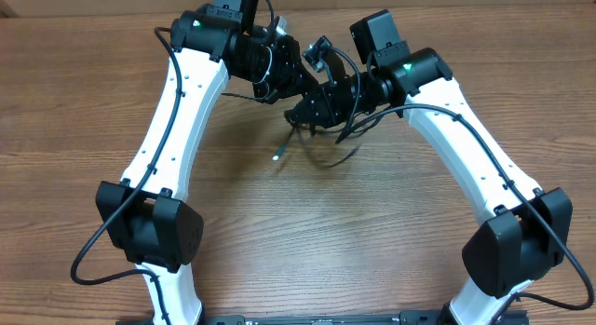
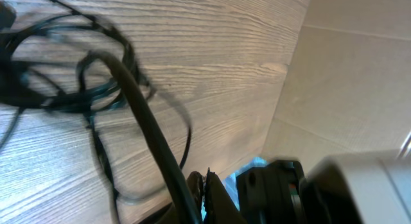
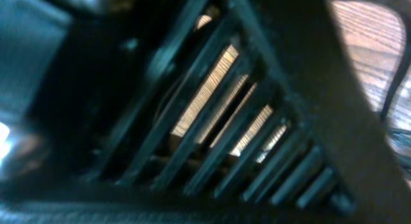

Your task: Untangle cables

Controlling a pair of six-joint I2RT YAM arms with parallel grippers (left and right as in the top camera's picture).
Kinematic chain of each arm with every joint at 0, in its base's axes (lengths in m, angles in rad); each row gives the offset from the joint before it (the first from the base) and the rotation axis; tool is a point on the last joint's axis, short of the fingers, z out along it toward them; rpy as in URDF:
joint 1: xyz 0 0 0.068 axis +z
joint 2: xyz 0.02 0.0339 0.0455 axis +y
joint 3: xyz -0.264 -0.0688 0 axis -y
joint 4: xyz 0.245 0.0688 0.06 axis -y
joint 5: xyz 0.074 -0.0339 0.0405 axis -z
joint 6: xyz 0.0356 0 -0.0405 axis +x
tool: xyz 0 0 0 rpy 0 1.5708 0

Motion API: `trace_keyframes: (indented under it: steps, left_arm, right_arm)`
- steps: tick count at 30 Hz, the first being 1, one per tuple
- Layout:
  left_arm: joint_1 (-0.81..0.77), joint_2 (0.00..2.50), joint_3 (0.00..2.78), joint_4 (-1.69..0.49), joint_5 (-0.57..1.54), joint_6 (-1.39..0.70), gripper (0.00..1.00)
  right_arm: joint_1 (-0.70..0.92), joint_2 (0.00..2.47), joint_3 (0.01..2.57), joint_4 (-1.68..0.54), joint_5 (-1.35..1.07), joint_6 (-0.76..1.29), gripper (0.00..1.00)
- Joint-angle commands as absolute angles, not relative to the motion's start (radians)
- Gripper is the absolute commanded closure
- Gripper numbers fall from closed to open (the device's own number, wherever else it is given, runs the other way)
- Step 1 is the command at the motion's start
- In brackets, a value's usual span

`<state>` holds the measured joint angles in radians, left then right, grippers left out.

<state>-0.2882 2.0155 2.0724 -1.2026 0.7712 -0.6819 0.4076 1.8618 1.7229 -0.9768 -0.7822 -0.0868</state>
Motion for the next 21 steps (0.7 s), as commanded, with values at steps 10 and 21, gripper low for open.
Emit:
trace_keyframes:
  steps: [10, 21]
  left_arm:
    - [-0.274, 2.007, 2.075, -1.216, 0.597, -0.427, 0.32]
    - [-0.224, 2.008, 2.064, -1.279, 0.409, -0.041, 0.00]
  right_arm:
    - [0.391, 1.847, 1.720, -0.952, -0.645, 0.084, 0.96]
    - [0.359, 1.847, 1.720, -0.968, -0.649, 0.187, 0.96]
